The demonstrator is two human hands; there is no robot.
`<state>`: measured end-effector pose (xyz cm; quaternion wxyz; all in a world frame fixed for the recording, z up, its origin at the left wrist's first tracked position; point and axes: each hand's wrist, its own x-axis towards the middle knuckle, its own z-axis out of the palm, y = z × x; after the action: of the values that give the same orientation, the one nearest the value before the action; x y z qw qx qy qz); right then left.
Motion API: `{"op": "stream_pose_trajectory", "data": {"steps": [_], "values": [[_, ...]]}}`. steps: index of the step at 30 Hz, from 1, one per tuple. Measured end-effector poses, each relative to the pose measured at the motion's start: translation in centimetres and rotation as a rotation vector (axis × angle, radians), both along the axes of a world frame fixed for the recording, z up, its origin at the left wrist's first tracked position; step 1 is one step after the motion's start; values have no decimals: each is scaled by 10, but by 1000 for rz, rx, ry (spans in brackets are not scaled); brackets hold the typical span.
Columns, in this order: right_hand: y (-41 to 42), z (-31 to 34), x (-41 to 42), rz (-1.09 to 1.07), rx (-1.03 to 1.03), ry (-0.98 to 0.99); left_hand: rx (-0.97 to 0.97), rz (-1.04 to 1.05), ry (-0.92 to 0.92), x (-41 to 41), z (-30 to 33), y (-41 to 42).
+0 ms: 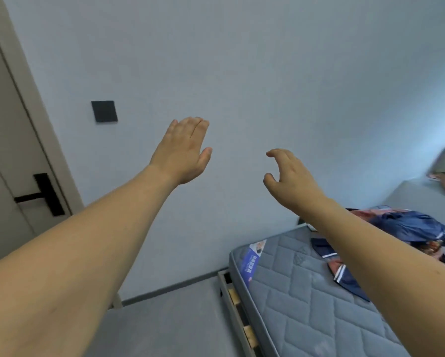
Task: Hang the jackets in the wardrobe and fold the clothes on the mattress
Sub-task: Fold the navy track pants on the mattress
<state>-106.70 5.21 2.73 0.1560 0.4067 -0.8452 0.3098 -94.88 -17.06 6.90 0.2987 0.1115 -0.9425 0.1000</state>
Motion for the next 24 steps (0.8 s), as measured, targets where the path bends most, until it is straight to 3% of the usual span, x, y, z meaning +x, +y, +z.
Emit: {"op": "stream_pose_trajectory", "data": {"steps": [3,14,19,24], "values": [[45,-27,-54,-140,50,-61,75,-118,-61,-81,-35,24],[179,-123,-225,-511,39,-309,45,-421,-278,-311,-122,108],[197,-200,-293,-599,45,-425,42,-482,-408,-409,-182,117],[203,-302,-372,-753,94,-591,68,-545,-612,-524,-289,130]]}}
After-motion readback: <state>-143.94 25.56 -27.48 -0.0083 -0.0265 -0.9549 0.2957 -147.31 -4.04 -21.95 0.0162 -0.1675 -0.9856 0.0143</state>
